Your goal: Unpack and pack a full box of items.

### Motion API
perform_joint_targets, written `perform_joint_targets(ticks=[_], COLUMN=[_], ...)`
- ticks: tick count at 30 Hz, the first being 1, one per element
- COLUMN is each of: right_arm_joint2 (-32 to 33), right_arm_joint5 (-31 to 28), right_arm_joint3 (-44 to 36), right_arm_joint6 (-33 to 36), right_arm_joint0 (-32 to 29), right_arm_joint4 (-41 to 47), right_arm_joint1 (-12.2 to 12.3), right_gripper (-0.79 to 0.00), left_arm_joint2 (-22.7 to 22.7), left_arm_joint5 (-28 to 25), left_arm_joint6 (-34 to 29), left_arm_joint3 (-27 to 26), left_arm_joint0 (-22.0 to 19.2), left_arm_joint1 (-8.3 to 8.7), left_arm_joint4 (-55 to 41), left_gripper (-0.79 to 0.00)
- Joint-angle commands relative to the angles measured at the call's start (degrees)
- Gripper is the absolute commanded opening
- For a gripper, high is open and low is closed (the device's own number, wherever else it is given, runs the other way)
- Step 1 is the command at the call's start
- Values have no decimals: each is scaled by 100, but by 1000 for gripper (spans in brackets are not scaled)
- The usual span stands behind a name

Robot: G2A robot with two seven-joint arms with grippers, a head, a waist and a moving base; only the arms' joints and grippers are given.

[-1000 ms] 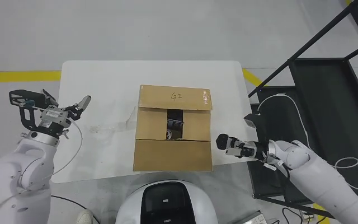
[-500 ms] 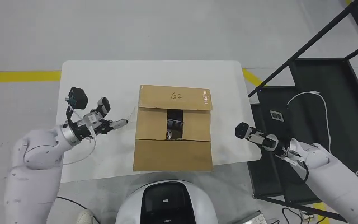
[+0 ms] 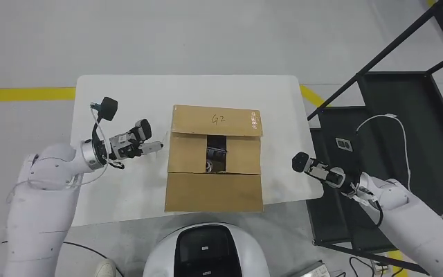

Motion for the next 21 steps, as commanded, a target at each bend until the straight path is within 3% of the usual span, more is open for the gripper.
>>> perform_joint_targets(ticks=[1, 5, 9, 15, 21], right_arm_joint2=[0, 0, 0, 0, 0], right_arm_joint5=[0, 0, 0, 0, 0], right_arm_joint3=[0, 0, 0, 0, 0], right_arm_joint6=[0, 0, 0, 0, 0], right_arm_joint0=[0, 0, 0, 0, 0], right_arm_joint4=[0, 0, 0, 0, 0], right_arm_joint1=[0, 0, 0, 0, 0], right_gripper=[0, 0, 0, 0, 0], left_arm_joint2=[0, 133, 398, 1170, 1815], left_arm_joint5=[1, 221, 440, 472, 428], left_arm_joint6=[-2, 35, -280, -472, -428], left_arm_joint3=[0, -99, 256, 1357, 2060], left_arm_joint0=[0, 143, 73, -581, -1144], left_arm_joint1=[0, 0, 1, -137, -274], left_arm_joint4=[-8, -231, -869, -1730, -1995], left_gripper=[0, 0, 0, 0, 0])
